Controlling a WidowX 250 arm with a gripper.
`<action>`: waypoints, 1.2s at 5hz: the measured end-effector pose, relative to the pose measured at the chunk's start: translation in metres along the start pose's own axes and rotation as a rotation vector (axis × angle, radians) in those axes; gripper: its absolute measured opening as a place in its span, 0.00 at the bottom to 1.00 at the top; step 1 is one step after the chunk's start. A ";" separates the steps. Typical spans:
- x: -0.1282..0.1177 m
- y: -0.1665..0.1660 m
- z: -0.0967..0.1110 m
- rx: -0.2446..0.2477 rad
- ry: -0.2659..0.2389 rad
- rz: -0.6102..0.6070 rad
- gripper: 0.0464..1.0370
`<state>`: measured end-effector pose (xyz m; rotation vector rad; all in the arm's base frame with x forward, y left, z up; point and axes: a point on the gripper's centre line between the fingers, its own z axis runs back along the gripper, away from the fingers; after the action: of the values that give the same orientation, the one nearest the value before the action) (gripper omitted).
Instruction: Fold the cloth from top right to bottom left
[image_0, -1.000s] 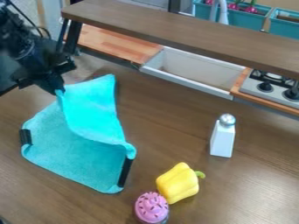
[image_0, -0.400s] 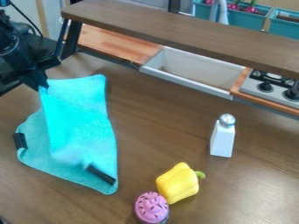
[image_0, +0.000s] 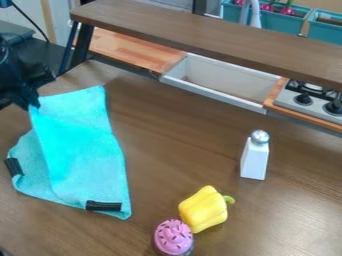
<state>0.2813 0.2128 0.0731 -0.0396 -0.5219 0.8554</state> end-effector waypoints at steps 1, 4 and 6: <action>-0.003 0.011 -0.003 0.061 -0.024 0.060 0.00; -0.010 0.026 -0.006 0.217 -0.051 0.190 0.44; -0.018 0.020 -0.008 0.230 -0.031 0.198 0.96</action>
<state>0.2610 0.2144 0.0541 0.1348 -0.4504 1.1071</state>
